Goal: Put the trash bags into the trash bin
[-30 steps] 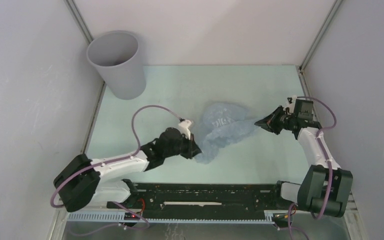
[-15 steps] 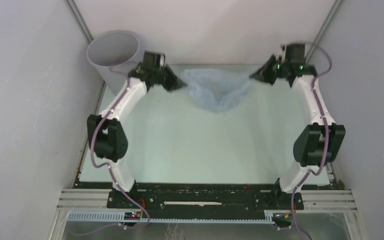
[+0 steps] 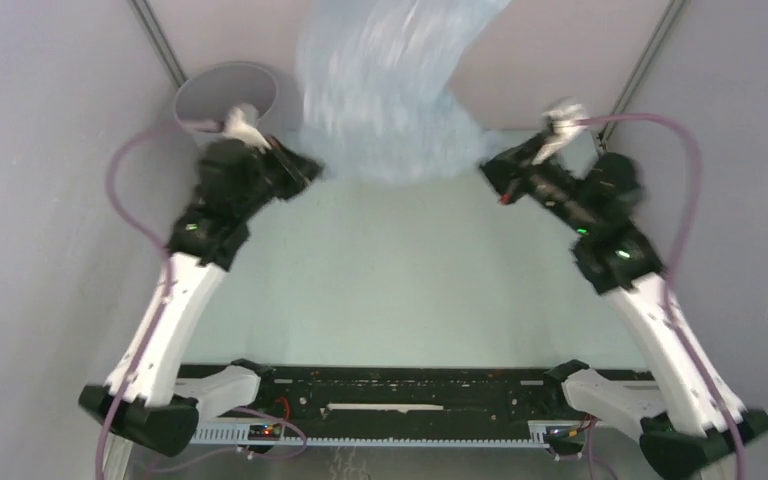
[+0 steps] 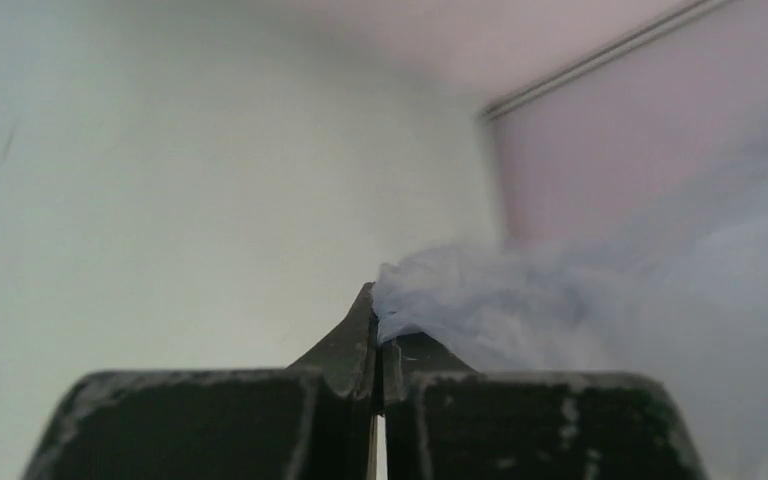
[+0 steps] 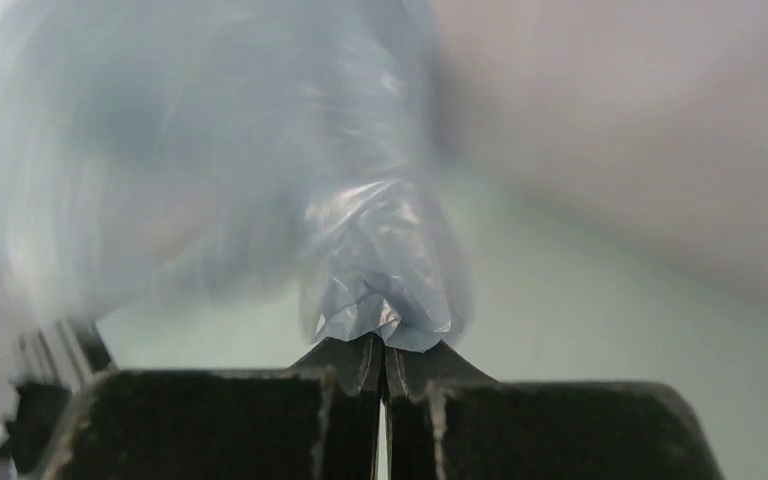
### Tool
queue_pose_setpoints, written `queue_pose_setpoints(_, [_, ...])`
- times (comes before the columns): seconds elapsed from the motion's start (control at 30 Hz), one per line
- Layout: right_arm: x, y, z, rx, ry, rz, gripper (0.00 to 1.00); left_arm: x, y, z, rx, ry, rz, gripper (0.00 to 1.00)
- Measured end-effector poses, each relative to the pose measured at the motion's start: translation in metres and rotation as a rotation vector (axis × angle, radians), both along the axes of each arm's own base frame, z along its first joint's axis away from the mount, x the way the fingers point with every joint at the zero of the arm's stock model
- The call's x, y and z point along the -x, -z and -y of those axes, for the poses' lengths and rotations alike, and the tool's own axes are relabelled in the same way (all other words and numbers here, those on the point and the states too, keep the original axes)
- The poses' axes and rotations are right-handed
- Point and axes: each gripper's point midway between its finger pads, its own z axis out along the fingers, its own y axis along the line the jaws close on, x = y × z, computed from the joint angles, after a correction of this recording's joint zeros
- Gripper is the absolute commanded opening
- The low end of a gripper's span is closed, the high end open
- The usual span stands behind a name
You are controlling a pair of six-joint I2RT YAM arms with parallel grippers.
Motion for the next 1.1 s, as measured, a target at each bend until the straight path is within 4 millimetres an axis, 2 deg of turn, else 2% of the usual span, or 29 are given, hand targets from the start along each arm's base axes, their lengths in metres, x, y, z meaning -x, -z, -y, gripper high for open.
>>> queue_pose_setpoints(0.03, [-0.013, 0.03, -0.006, 0.03, -0.005, -0.062, 0.0, -0.004, 0.037, -0.004, -0.024, -0.015, -0.071, 0.0])
queue_pose_setpoints(0.1, [-0.04, 0.129, -0.023, 0.128, -0.027, -0.293, 0.0, -0.006, 0.156, -0.005, -0.101, -0.018, -0.308, 0.0])
queue_pose_setpoints(0.13, [-0.045, 0.178, -0.028, 0.177, -0.033, -0.412, 0.0, 0.008, 0.224, -0.007, -0.148, -0.011, -0.468, 0.0])
queue_pose_setpoints(0.17, [-0.042, 0.244, -0.031, 0.247, -0.045, -0.573, 0.0, 0.036, 0.293, -0.012, -0.205, -0.003, -0.646, 0.0])
queue_pose_setpoints(0.2, [-0.027, 0.296, -0.03, 0.31, -0.056, -0.714, 0.0, 0.073, 0.342, -0.021, -0.254, 0.005, -0.802, 0.0])
queue_pose_setpoints(0.23, [-0.002, 0.341, -0.024, 0.374, -0.073, -0.851, 0.0, 0.112, 0.372, -0.03, -0.291, 0.01, -0.929, 0.0])
queue_pose_setpoints(0.27, [0.019, 0.363, -0.019, 0.414, -0.087, -0.935, 0.0, 0.135, 0.383, -0.035, -0.308, 0.018, -0.99, 0.0])
queue_pose_setpoints(0.3, [0.039, 0.374, -0.015, 0.442, -0.107, -0.998, 0.0, 0.149, 0.382, -0.038, -0.308, 0.023, -1.012, 0.0])
queue_pose_setpoints(0.33, [0.044, 0.368, -0.016, 0.438, -0.122, -0.997, 0.0, 0.146, 0.371, -0.035, -0.288, 0.028, -0.969, 0.0])
queue_pose_setpoints(0.37, [0.041, 0.354, -0.02, 0.42, -0.132, -0.965, 0.0, 0.134, 0.353, -0.031, -0.258, 0.028, -0.905, 0.0])
queue_pose_setpoints(0.4, [0.034, 0.335, -0.023, 0.395, -0.135, -0.925, 0.0, 0.118, 0.329, -0.025, -0.225, 0.029, -0.83, 0.0])
queue_pose_setpoints(0.43, [0.021, 0.307, -0.026, 0.359, -0.13, -0.874, 0.0, 0.101, 0.302, -0.018, -0.188, 0.034, -0.759, 0.0])
queue_pose_setpoints(0.5, [-0.019, 0.221, -0.033, 0.244, -0.102, -0.722, 0.0, 0.056, 0.227, 0.0, -0.093, 0.052, -0.6, 0.0])
queue_pose_setpoints(0.53, [-0.039, 0.166, -0.033, 0.178, -0.084, -0.629, 0.0, 0.028, 0.175, 0.01, -0.031, 0.062, -0.501, 0.0])
queue_pose_setpoints(0.57, [-0.051, 0.124, -0.032, 0.13, -0.072, -0.55, 0.0, 0.009, 0.138, 0.016, 0.014, 0.071, -0.435, 0.0])
queue_pose_setpoints(0.63, [-0.064, 0.031, -0.024, 0.039, -0.049, -0.39, 0.0, -0.032, 0.031, 0.03, 0.118, 0.105, -0.233, 0.0])
queue_pose_setpoints(0.7, [-0.06, -0.063, -0.013, -0.04, -0.033, -0.188, 0.0, -0.05, -0.061, 0.037, 0.183, 0.141, -0.035, 0.0])
queue_pose_setpoints(0.73, [-0.049, -0.1, -0.009, -0.071, -0.034, -0.095, 0.0, -0.049, -0.109, 0.039, 0.207, 0.159, 0.076, 0.0])
queue_pose_setpoints(0.77, [-0.035, -0.126, -0.005, -0.092, -0.044, -0.025, 0.0, -0.042, -0.155, 0.04, 0.225, 0.179, 0.199, 0.0])
queue_pose_setpoints(0.8, [-0.016, -0.148, -0.002, -0.115, -0.058, 0.04, 0.0, -0.027, -0.19, 0.04, 0.236, 0.196, 0.3, 0.0])
queue_pose_setpoints(0.83, [0.004, -0.165, 0.001, -0.131, -0.08, 0.095, 0.0, -0.013, -0.208, 0.038, 0.241, 0.206, 0.354, 0.0])
queue_pose_setpoints(0.87, [0.016, -0.169, 0.002, -0.136, -0.096, 0.114, 0.0, 0.004, -0.222, 0.035, 0.239, 0.214, 0.408, 0.0])
queue_pose_setpoints(0.9, [0.027, -0.166, 0.002, -0.139, -0.11, 0.123, 0.0, 0.018, -0.224, 0.031, 0.234, 0.215, 0.425, 0.0])
queue_pose_setpoints(0.93, [0.038, -0.157, 0.002, -0.139, -0.122, 0.117, 0.0, 0.025, -0.212, 0.029, 0.218, 0.209, 0.406, 0.0])
queue_pose_setpoints(0.97, [0.043, -0.145, 0.002, -0.139, -0.126, 0.108, 0.0, 0.03, -0.192, 0.025, 0.203, 0.195, 0.371, 0.0])
queue_pose_setpoints(1.0, [0.043, -0.123, 0.001, -0.134, -0.129, 0.08, 0.0, 0.033, -0.165, 0.021, 0.183, 0.18, 0.322, 0.0])
queue_pose_setpoints(1.03, [0.039, -0.09, -0.001, -0.124, -0.125, 0.03, 0.0, 0.031, -0.132, 0.019, 0.16, 0.164, 0.26, 0.0])
queue_pose_setpoints(1.07, [0.031, -0.056, -0.004, -0.108, -0.119, -0.027, 0.0, 0.023, -0.085, 0.019, 0.127, 0.149, 0.172, 0.0])
queue_pose_setpoints(1.1, [0.019, -0.011, -0.008, -0.082, -0.109, -0.117, 0.0, 0.013, -0.027, 0.022, 0.09, 0.144, 0.057, 0.0])
